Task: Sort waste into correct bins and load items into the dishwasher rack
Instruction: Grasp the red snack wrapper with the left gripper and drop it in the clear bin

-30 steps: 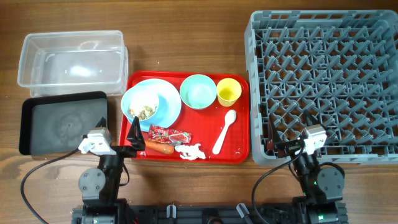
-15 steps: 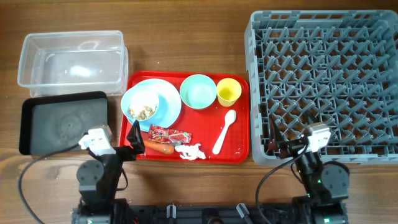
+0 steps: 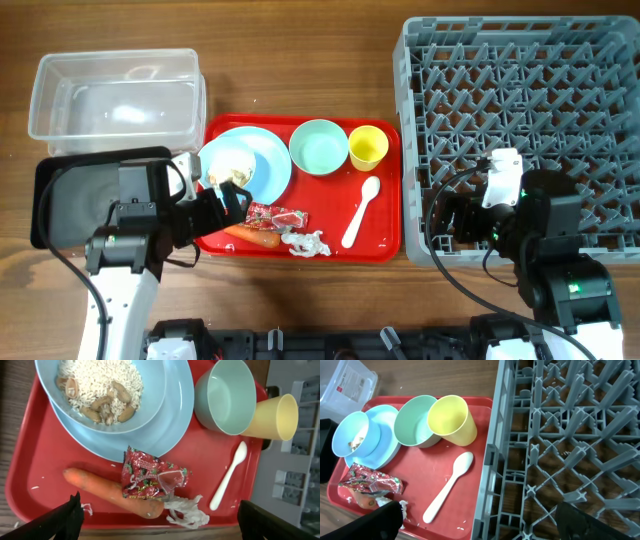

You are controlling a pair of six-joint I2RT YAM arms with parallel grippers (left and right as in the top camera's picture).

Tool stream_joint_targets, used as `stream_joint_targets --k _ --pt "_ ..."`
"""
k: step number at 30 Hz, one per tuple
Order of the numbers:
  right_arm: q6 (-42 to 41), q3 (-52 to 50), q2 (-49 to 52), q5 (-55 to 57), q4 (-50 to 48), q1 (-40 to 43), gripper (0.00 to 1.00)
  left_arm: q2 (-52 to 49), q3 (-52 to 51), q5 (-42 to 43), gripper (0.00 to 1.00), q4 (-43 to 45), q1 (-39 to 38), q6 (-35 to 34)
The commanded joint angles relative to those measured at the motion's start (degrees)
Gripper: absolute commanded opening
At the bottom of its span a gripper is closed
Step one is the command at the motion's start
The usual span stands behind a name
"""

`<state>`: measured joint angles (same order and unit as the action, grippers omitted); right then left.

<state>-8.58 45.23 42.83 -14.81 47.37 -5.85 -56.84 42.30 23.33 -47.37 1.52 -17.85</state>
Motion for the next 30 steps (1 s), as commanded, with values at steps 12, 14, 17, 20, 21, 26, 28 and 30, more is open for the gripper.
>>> stream_joint_targets --k 12,14,17,20,21,26,28,30 --pt "-0.5 1.0 0.0 0.2 -0.1 -0.2 1.0 -25.0 1.0 1.0 0.87 7.6 -8.2 -7.3" --pt "-0.5 1.0 0.0 0.2 -0.2 -0.2 1.0 -26.5 1.0 0.7 0.7 8.0 -8.5 -7.3" --pt "-0.5 1.0 0.0 0.2 -0.1 -0.2 1.0 -26.5 1.0 0.7 0.47 8.5 -8.5 -7.3" --pt "-0.5 1.0 0.0 0.2 -0.1 -0.2 1.0 -26.5 1.0 0.7 0.05 8.6 -8.5 -7.3" --pt "-0.5 1.0 0.0 0.2 -0.1 -0.2 1.0 -26.4 1.1 0.7 0.04 8.6 -8.5 -7.3" --pt "-0.5 1.0 0.0 0.2 0.0 -0.2 1.0 -20.8 6.0 0.7 0.04 5.3 -8.5 -6.4" --pt "-0.4 1.0 0.0 0.2 0.0 -0.2 1.0 -15.5 9.8 0.1 0.04 5.4 -8.0 -6.4" --pt "-0.4 1.0 0.0 0.2 0.1 -0.2 1.0 -11.8 13.0 -4.8 0.04 6.1 -5.4 -6.4"
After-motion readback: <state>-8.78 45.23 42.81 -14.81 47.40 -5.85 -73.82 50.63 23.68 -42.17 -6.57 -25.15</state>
